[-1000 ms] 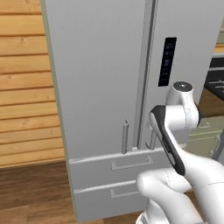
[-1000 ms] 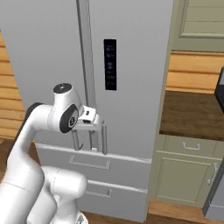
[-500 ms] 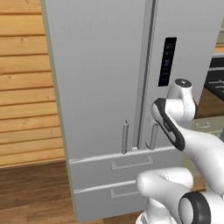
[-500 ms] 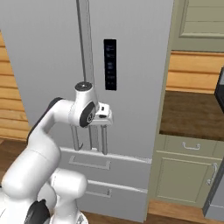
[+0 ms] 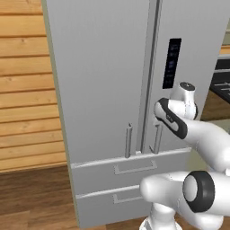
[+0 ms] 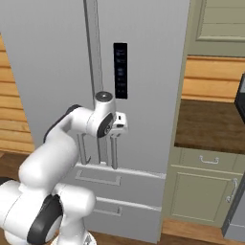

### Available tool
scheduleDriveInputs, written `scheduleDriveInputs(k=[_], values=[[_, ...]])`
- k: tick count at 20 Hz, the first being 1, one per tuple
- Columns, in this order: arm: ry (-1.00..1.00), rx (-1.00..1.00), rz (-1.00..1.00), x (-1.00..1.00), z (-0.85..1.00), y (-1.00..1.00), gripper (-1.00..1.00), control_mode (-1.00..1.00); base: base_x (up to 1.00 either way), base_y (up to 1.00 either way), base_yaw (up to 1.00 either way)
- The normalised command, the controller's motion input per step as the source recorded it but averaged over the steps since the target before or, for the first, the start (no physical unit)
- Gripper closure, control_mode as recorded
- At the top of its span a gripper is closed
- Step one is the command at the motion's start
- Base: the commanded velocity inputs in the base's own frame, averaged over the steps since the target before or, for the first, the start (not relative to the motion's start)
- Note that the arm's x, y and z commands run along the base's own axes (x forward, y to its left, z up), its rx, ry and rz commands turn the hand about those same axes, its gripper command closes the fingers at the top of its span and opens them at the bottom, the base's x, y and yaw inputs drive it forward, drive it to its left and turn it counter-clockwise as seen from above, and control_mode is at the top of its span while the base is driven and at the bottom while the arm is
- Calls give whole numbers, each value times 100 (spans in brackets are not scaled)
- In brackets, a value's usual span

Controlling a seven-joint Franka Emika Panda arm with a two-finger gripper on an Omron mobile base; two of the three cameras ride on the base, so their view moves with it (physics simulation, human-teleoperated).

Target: Take the strawberry from the fridge and place it on top of the pancake, located on the dining counter.

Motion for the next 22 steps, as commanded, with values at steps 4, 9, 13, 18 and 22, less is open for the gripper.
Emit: scheduleDriveInputs(k=[4,9,13,18,22], values=[[3,0,0,42,-15,0,-100,-100,0,0,0],[4,0,0,35,-24,0,-100,-100,0,0,0],[3,0,0,35,-36,0,-100,-100,0,0,0],[3,0,0,33,-22,0,-100,-100,0,0,0],[5,0,0,4,-36,0,-100,-100,0,0,0]])
